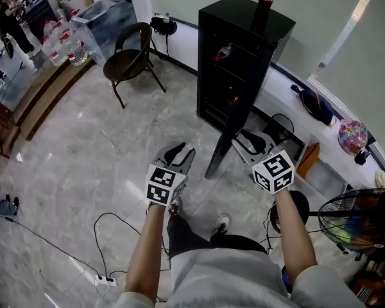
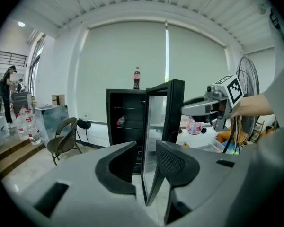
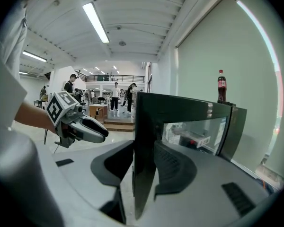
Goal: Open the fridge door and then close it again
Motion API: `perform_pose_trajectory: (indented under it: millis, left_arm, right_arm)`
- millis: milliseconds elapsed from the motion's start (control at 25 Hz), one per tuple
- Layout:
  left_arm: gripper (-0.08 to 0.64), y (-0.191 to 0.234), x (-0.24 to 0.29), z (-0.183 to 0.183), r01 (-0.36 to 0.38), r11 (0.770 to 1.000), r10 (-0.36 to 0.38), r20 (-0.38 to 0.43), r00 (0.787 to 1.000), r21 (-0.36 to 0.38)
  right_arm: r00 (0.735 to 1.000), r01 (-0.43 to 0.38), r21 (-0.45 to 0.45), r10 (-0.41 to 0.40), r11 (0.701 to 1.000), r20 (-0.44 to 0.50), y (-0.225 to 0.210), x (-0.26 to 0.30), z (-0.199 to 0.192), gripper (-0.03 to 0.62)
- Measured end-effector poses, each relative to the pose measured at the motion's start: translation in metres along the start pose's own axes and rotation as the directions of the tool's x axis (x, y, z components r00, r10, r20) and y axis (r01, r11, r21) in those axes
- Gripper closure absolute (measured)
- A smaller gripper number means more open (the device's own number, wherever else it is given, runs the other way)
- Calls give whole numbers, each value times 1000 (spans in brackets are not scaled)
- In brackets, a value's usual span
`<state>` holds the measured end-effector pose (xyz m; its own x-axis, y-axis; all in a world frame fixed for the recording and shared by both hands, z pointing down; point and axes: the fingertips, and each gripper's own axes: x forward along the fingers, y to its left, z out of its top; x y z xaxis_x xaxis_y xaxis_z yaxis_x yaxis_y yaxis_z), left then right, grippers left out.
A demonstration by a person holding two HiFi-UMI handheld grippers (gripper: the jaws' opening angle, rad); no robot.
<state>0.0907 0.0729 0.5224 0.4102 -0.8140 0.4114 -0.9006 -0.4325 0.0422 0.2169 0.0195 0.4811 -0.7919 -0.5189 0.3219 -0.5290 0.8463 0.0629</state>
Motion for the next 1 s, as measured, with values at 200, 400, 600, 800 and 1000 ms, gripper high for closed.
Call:
perform_pose_trajectory:
  millis: [200, 400, 600, 800, 1000]
  left_arm:
    - [436, 16, 11, -4, 32, 999, -32, -29, 999, -7]
    - [436, 33, 21, -7, 76, 997, -77, -41, 996, -11]
    - [436, 53, 41, -7, 128, 988, -130, -23, 991, -88]
    - [436, 74, 67, -9, 175, 975, -180, -29, 983, -134]
    - [436, 88, 95, -3, 224, 965, -232, -40, 972, -135]
  right_arm:
    - [999, -28, -15, 28, 999, -25, 7, 29, 11, 463]
    - [998, -53, -9, 53, 999, -35, 17, 60, 23, 466]
    - [996, -72, -30, 70, 997, -62, 19, 94, 35, 468]
    - [990, -87, -97, 75, 991, -123, 20, 123, 47, 468]
    - [986, -67, -177, 38, 982, -164, 3, 138, 61, 466]
